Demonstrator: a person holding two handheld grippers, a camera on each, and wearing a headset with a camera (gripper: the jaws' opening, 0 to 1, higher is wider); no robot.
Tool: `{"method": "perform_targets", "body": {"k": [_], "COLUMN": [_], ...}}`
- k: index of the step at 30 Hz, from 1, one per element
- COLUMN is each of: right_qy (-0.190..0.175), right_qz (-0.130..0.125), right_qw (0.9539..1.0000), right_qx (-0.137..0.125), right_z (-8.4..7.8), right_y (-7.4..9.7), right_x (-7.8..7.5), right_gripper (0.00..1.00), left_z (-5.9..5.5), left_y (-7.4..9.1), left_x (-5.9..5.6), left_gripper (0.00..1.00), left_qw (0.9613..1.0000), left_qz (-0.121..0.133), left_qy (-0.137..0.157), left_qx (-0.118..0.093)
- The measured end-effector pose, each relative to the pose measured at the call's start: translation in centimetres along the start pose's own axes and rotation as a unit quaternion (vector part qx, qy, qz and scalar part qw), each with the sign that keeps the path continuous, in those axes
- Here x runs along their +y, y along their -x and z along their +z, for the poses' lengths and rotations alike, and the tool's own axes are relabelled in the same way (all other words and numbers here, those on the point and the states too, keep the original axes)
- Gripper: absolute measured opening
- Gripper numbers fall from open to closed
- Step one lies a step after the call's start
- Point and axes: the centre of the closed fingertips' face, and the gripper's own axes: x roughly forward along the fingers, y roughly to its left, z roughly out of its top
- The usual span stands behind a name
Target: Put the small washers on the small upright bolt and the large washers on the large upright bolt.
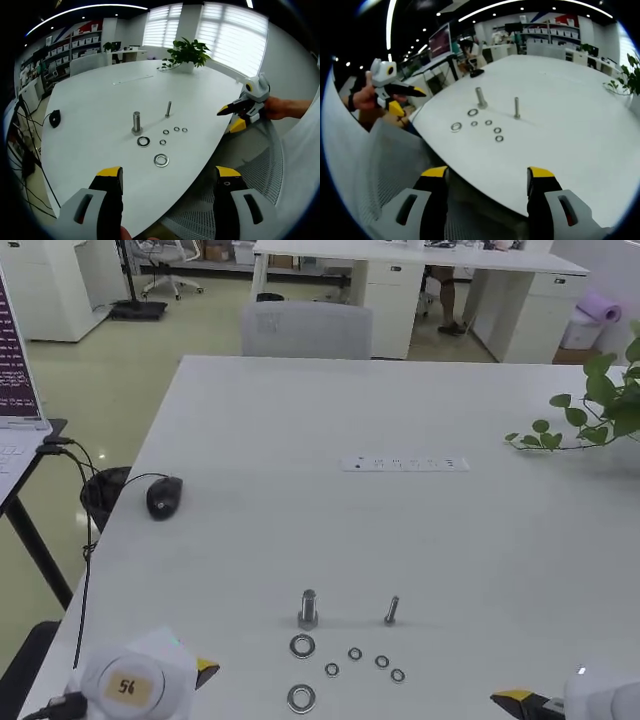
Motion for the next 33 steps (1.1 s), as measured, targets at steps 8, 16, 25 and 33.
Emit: {"method": "perform_targets", "body": {"k": [8, 16, 25, 33], "right_qy": [0.001, 0.01, 0.028, 0.077], "right_qz": [0.001, 0.004, 0.003, 0.02], "right_qw": [1.0, 0.9999, 0.9995, 0.9948], "right_qx": [-0.001, 0.003, 0.017, 0.063], "right_z": [0.1, 0.5, 1.5, 1.7], "right_y": [-0.1, -0.6, -1.2, -3.5], "right_x": [0.1, -0.2, -1.7, -2.7], "right_gripper": [0.65, 0.63, 0.56, 0.44], "left_z": [-0.2, -0.3, -0.1, 0.2], "left_y": [0.2, 0.5, 0.2, 0.2], "left_x": [0.0, -0.1, -0.3, -0.6], "left_gripper": [0.74, 0.73, 0.72, 0.72], "left_qw": [1.0, 1.0, 1.0, 0.9999], "left_qz": [0.002, 0.003, 0.004, 0.007], "left_qy": [0.003, 0.003, 0.009, 0.01], "left_qx": [0.0, 0.003, -0.001, -0.002]}}
